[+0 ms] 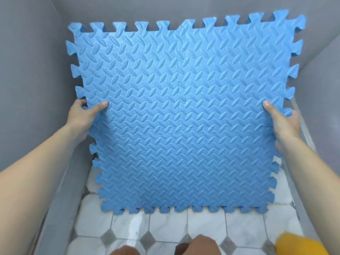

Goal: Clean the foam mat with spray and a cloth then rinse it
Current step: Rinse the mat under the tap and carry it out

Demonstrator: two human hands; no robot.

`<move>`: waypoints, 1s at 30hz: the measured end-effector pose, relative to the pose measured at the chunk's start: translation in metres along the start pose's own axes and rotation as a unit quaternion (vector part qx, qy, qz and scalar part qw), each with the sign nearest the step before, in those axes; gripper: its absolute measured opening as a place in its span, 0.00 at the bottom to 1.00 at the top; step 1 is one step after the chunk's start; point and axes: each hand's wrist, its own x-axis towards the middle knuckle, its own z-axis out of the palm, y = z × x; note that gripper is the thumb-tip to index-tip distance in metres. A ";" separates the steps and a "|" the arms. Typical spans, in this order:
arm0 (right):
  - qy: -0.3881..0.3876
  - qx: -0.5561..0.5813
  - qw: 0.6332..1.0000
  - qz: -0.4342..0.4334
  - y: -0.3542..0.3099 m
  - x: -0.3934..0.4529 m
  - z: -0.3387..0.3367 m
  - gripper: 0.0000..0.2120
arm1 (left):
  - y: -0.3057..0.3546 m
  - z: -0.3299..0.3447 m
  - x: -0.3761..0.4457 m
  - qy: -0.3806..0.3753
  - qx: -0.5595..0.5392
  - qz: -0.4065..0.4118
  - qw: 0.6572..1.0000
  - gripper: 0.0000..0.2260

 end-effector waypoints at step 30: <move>-0.101 0.003 0.993 -0.061 -0.604 -0.255 -0.138 0.26 | 0.520 -0.324 -0.272 0.151 -0.035 0.015 0.988 0.31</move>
